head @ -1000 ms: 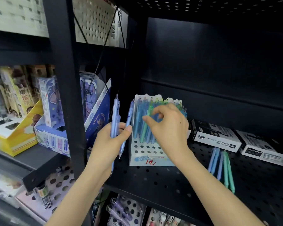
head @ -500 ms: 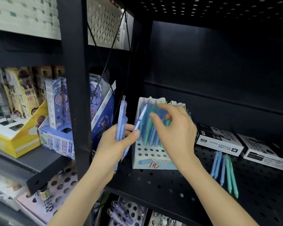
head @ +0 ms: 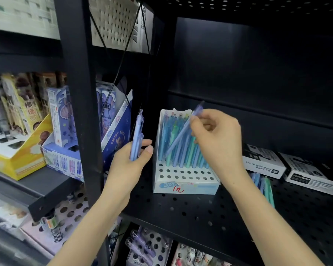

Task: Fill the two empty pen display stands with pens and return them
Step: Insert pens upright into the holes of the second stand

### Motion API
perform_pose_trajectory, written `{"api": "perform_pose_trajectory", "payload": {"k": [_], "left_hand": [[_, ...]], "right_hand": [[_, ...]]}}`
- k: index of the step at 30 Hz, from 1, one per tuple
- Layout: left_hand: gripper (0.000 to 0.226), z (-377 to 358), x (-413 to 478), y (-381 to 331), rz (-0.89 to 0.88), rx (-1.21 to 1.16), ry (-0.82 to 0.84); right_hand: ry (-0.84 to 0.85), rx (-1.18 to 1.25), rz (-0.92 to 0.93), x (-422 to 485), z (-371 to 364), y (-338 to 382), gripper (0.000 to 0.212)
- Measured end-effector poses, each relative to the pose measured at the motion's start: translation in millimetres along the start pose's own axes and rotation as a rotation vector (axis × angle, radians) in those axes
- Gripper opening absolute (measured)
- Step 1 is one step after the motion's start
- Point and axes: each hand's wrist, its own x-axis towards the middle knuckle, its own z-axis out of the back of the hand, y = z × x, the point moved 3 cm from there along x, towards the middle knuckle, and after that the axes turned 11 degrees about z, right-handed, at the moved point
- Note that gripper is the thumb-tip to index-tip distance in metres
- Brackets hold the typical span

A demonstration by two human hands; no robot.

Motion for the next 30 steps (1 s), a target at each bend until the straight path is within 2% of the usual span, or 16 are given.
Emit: {"api": "perform_pose_trajectory", "payload": {"k": [4, 10, 19, 22, 24, 28, 30], "left_hand": [[0.026, -2, 6, 6, 0.041, -0.016, 0.009], [0.014, -4, 11, 5, 0.053, -0.049, 0.041], [0.019, -3, 9, 2, 0.075, -0.097, 0.113], [0.021, -3, 5, 0, 0.037, -0.08, 0.174], [0.021, -3, 1, -4, -0.003, -0.038, 0.224], [0.022, -10, -14, -16, -0.056, 0.035, 0.398], [0.022, -16, -22, -21, -0.059, 0.046, 0.468]], "right_hand": [[0.083, -0.155, 0.045, -5, -15, -5, 0.011], [0.229, -0.267, 0.052, -10, -34, -12, 0.017], [0.299, -0.481, 0.052, -10, -49, -16, 0.025], [0.22, -0.413, 0.068, -9, -42, -13, 0.02], [0.151, -0.269, 0.077, -12, -34, -11, 0.021], [0.294, 0.072, 0.011, -23, -24, -6, 0.01], [0.3, 0.2, -0.021, -25, -15, -4, 0.008]]}}
